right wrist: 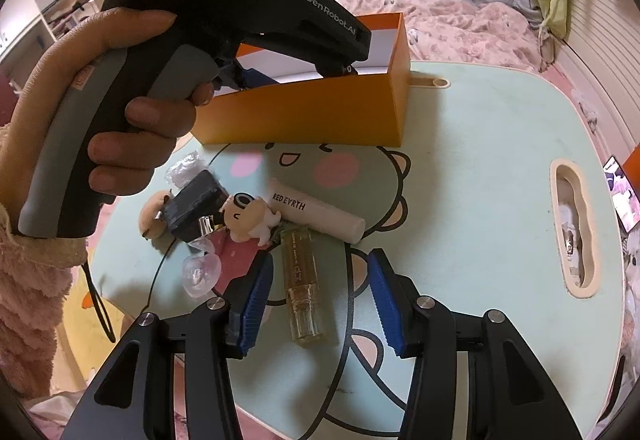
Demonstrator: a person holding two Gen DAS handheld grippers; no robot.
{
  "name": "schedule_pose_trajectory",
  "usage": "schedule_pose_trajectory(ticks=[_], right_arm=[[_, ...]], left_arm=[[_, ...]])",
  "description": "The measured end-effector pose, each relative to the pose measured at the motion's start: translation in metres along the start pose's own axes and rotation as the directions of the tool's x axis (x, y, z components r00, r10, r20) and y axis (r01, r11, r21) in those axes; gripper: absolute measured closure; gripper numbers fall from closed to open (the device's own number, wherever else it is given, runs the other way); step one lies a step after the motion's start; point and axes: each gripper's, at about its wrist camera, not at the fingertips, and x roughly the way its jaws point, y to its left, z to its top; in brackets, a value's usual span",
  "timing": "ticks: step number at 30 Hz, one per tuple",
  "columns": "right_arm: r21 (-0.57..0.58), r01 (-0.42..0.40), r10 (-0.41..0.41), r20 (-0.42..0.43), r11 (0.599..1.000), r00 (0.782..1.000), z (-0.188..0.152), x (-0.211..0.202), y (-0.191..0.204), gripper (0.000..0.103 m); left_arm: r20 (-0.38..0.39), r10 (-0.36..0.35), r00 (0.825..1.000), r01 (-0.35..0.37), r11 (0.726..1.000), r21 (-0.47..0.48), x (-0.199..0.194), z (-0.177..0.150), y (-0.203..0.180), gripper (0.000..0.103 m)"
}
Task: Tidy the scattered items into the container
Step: 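Reach into the orange box and grasp the brown card box with the left tool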
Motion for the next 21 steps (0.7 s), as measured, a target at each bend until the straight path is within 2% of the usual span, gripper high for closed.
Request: schedule_pose_trajectory(ticks=[6,11,15,21], right_arm=[[-0.002,0.001,-0.001,-0.002,1.000,1.000,0.000,0.000,0.000,0.055],[-0.002,-0.003,0.003,-0.007,1.000,1.000,-0.001,0.001,0.001,0.054],[-0.002,-0.004,0.004,-0.006,1.000,1.000,-0.002,0.001,0.002,0.054],[0.005,-0.002,0.002,-0.002,1.000,1.000,-0.003,0.001,0.000,0.054]], left_arm=[[-0.030,-0.014,0.999,0.013,0.999,-0.033,0.003,0.002,0.004,0.032],[-0.055,0.010,0.998,-0.012,0.999,-0.048,0.004,0.004,0.004,0.032],[-0.100,0.043,0.994,-0.052,0.995,-0.087,0.022,0.010,0.010,0.032],[-0.102,0.071,0.992,-0.079,0.994,-0.071,0.025,0.013,0.008,0.030]])
